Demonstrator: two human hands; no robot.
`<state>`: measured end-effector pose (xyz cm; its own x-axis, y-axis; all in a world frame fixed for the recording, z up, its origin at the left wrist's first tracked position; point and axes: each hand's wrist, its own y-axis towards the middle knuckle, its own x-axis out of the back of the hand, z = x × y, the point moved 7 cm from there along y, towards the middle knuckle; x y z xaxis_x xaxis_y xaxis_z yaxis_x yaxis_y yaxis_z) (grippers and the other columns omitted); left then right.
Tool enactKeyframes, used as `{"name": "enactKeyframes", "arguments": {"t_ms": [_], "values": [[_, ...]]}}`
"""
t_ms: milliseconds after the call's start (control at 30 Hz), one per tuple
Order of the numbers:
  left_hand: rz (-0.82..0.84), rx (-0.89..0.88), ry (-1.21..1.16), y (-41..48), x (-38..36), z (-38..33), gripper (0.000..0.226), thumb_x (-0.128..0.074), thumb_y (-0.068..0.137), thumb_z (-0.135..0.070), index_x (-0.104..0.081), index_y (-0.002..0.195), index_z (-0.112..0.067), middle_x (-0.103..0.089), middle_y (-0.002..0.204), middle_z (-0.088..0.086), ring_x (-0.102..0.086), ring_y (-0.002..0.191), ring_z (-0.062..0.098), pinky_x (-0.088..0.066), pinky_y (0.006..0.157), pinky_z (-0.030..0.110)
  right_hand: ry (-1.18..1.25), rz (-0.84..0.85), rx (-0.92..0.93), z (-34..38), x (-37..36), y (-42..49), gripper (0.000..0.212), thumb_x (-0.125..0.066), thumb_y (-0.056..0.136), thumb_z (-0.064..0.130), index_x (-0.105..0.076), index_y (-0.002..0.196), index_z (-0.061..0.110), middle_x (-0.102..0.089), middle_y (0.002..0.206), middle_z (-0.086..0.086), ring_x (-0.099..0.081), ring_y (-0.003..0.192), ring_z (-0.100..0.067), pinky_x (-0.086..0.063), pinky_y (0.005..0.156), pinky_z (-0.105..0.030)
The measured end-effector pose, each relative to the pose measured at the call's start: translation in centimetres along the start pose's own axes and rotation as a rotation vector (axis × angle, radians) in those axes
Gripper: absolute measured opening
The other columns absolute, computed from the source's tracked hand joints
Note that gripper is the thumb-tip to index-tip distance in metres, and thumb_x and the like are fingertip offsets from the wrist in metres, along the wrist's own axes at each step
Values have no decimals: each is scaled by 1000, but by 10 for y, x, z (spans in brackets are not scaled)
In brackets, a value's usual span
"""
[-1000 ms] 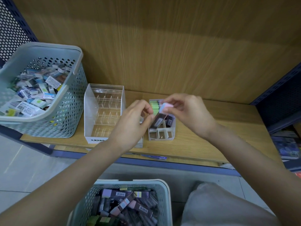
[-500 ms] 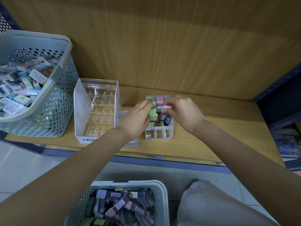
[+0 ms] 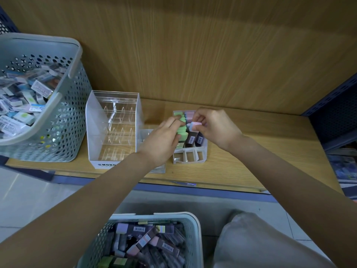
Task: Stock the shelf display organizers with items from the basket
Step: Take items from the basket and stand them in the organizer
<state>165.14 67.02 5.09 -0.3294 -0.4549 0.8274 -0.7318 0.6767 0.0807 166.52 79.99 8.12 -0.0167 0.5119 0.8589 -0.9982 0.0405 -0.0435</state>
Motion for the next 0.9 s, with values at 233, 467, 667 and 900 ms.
{"name": "enactKeyframes", "arguments": {"t_ms": [233,467,667,900], "values": [[-45,-1,-24,-2,-2,-3,35,-42,98,-9,-43,133,-9,-35,146,1,-35,134,17,-31,106,25,-361,-175,280,19,-6,-6,10,-68,81,12,-67,91,9,-65,96,-7,-57,96,-29,-44,73,-35],[-63,3,-39,-4,-3,-3,35,-40,98,-9,-42,134,-10,-31,149,-1,-36,134,18,-33,104,25,-537,-233,321,20,-14,-10,33,-85,51,-2,-66,75,10,-64,73,-3,-63,68,-23,-43,43,-23],[35,18,45,-1,-5,-2,39,-38,99,-8,-38,138,-9,-24,154,4,-26,140,21,-29,111,35,-697,-226,403,30,-20,-26,39,-81,45,1,-72,82,8,-66,77,-4,-64,72,-23,-48,60,-26],[-123,-64,332,-33,25,-33,42,-49,90,-1,-46,131,-7,-41,140,15,-36,131,32,-22,105,34,-601,-364,373,56,-12,-74,42,-76,62,5,-64,103,8,-62,91,-7,-50,87,-23,-36,73,-30]]}}
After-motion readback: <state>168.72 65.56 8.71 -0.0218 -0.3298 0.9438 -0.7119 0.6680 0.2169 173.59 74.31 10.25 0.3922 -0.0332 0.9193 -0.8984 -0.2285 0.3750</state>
